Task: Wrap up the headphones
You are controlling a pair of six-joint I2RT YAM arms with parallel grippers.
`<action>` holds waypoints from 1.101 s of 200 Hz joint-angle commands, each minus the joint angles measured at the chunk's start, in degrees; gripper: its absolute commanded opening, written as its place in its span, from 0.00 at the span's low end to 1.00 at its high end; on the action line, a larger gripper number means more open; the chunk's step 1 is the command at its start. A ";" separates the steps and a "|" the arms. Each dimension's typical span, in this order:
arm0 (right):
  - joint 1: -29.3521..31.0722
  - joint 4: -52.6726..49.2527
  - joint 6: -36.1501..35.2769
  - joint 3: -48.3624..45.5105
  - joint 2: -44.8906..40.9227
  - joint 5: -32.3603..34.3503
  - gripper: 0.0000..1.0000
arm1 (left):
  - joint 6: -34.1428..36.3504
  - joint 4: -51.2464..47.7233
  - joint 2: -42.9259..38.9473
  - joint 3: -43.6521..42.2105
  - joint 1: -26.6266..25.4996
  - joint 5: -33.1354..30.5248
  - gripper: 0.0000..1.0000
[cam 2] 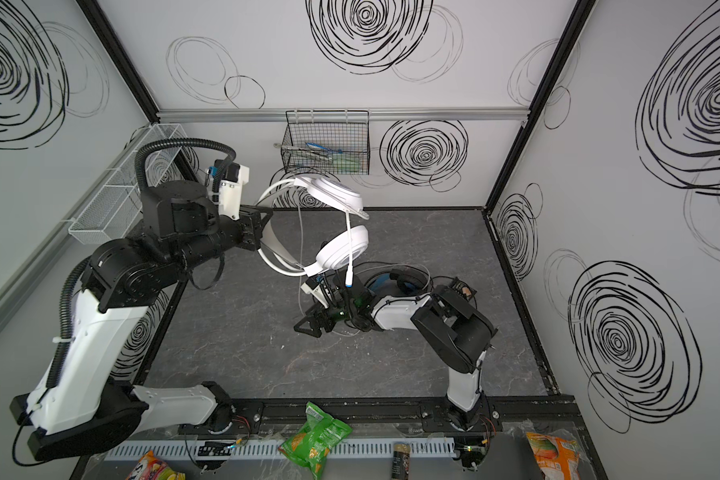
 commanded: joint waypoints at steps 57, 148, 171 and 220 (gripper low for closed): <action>-0.65 2.91 0.49 -3.08 0.26 -1.84 0.68 | -2.95 5.94 -0.28 2.69 1.94 2.05 0.00; -1.55 -8.73 -6.12 -3.92 -5.69 0.74 0.01 | -5.45 10.93 -3.22 -4.10 10.04 5.36 0.00; -0.06 -17.20 -10.44 -5.14 -14.03 6.77 0.00 | -6.61 13.55 -3.93 -7.16 13.04 3.86 0.00; 8.08 -31.53 -16.58 -7.47 -31.79 21.08 0.00 | -9.05 20.37 -4.92 -13.84 16.62 -0.51 0.00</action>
